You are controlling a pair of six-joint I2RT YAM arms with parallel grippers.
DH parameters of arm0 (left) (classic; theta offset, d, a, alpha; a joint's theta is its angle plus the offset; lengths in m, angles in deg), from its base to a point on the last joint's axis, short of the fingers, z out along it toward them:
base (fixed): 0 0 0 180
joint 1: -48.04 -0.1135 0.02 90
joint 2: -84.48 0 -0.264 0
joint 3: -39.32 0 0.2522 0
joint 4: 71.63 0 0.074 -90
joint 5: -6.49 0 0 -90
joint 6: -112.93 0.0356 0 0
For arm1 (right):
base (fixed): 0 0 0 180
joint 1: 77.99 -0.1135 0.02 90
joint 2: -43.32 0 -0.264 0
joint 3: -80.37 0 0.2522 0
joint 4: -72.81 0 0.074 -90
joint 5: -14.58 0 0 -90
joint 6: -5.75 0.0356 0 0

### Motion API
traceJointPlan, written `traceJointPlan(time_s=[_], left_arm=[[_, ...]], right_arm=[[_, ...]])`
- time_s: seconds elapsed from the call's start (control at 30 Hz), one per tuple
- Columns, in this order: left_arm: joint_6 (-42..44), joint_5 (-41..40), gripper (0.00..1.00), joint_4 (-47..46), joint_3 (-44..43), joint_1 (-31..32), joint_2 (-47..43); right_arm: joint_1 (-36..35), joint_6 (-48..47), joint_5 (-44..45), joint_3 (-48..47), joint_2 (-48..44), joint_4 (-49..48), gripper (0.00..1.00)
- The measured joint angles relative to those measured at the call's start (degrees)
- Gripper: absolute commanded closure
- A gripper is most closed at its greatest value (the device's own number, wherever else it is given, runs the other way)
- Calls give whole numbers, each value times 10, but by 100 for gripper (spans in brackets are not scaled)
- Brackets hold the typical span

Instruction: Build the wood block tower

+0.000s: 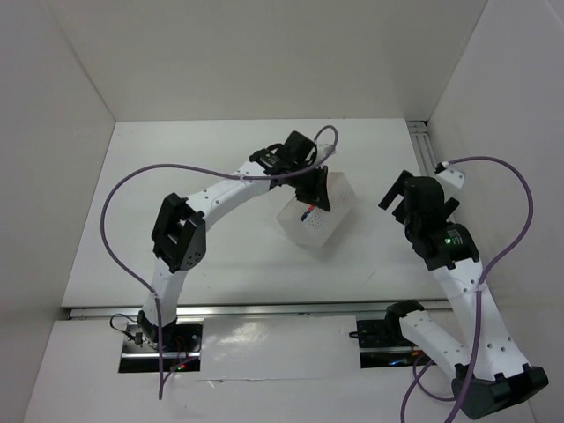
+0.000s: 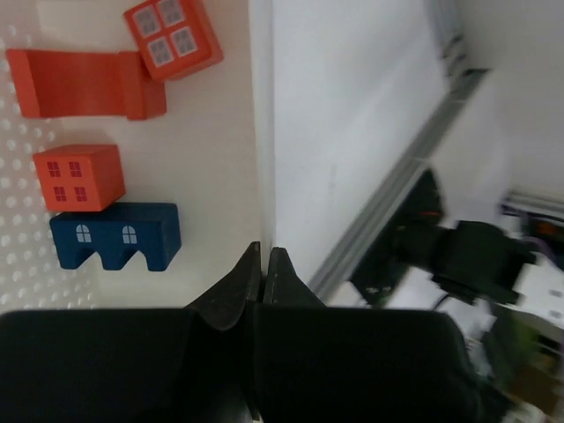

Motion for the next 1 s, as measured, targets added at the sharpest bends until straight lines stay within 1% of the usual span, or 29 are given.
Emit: traceJointPlan(time_s=[0.07, 0.17, 0.3, 0.37, 0.47, 0.6, 0.67, 0.73, 0.8, 0.87, 1.0], left_arm=[[-29, 66, 100, -49, 28, -26, -4], [-89, 157, 100, -152, 90, -62, -6], [-210, 257, 100, -333, 191, -96, -6], [-284, 292, 100, -433, 236, -103, -6], [-403, 335, 100, -610, 291, -108, -5], [-568, 370, 100, -846, 311, -115, 13], [-643, 372, 100, -934, 310, -117, 30], [-711, 372, 100, -993, 309, -121, 52], [-758, 371, 100, -1026, 308, -122, 79], [-786, 369, 100, -1036, 308, -123, 104], [-817, 362, 100, -1041, 310, -125, 137]], right_arm=[[0, -1, 0, -8, 0, 0, 1], [0, -4, -1, -13, 0, 0, 1], [0, -5, -1, -13, 0, 0, 1], [0, -6, -1, -13, 1, 0, 1], [0, -6, 0, -13, 4, 0, 1], [0, -6, 0, -13, 12, 1, 1], [0, -6, 0, -13, 15, 1, 1], [0, -6, 0, -13, 16, 1, 1], [0, -6, 0, -13, 16, 1, 1], [0, -6, 0, -13, 16, 1, 1], [0, -6, 0, -13, 16, 2, 1]])
